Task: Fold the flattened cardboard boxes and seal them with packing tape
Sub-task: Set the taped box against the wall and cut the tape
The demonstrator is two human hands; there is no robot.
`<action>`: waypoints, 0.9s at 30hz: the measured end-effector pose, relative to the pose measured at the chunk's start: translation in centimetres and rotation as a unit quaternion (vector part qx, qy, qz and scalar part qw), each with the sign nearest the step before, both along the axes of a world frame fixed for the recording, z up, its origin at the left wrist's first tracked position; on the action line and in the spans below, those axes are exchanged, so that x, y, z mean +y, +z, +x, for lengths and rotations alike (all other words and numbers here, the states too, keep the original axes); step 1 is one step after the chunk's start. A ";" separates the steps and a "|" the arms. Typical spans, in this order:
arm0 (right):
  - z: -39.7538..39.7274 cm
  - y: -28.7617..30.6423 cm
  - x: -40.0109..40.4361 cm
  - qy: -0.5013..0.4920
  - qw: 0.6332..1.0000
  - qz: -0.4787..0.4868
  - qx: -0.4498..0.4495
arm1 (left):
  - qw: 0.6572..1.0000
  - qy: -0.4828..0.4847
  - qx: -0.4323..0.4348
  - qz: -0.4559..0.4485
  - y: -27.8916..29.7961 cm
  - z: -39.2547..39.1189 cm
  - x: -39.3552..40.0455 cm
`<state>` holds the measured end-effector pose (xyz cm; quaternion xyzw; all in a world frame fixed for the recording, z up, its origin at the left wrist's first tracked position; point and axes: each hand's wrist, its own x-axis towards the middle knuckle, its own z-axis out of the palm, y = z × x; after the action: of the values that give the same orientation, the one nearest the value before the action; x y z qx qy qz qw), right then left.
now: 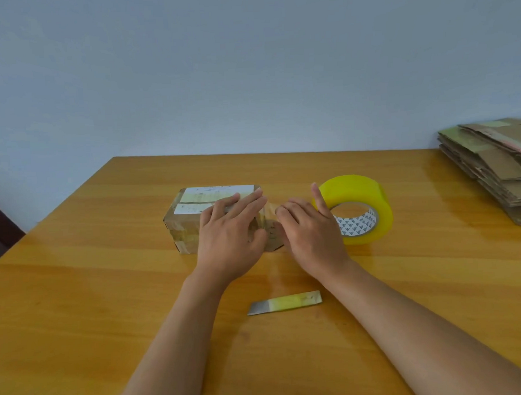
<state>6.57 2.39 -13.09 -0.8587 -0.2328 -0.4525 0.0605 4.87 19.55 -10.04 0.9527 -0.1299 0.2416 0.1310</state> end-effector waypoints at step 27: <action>0.1 -1.7 0.7 -0.001 0.990 -0.102 0.097 | 0.992 0.054 -0.059 -0.101 -0.6 2.9 3.4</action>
<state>6.66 3.08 -14.75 -0.9006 -0.2699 -0.3408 -0.0049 7.78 22.96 -10.66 0.9241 -0.0606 0.3164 0.2057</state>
